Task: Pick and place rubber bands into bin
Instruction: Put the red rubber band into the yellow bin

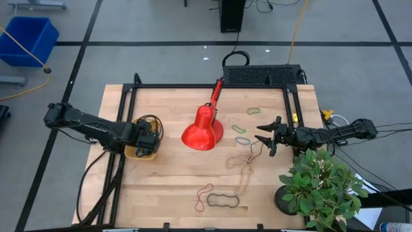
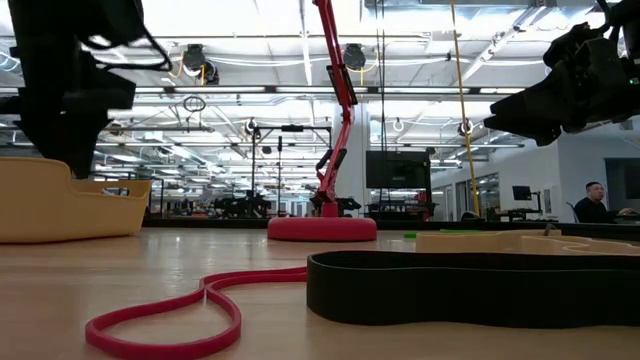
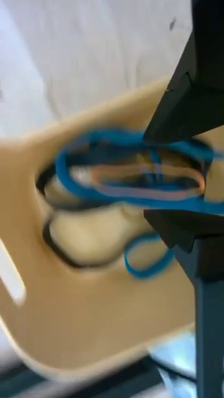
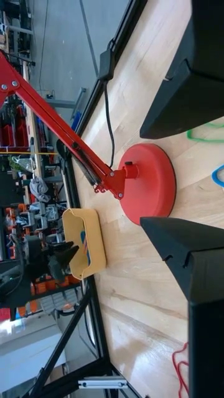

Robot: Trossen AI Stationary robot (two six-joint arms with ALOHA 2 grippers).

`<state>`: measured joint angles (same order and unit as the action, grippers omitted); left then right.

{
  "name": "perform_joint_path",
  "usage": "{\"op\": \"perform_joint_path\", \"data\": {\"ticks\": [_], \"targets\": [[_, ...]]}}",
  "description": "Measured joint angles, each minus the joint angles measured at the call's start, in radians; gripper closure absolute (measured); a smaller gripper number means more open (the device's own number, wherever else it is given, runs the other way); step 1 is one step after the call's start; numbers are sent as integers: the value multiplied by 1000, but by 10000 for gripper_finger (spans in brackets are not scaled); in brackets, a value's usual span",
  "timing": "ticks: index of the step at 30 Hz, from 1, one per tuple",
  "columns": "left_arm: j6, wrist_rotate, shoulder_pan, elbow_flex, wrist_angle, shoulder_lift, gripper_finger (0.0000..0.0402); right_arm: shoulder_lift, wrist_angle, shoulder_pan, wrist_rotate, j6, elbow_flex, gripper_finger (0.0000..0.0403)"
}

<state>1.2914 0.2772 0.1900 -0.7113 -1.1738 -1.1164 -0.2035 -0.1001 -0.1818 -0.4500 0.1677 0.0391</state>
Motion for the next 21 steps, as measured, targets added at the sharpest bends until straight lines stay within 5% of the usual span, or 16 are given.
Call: {"op": "perform_joint_path", "data": {"ticks": [8,21], "targets": [[-143,11,39,-1,266,99,203,0,0,0,0,-3,0,193],[-793,10,202,-2,1036,-10,218,0,0,0,0,-4,0,193]]}}
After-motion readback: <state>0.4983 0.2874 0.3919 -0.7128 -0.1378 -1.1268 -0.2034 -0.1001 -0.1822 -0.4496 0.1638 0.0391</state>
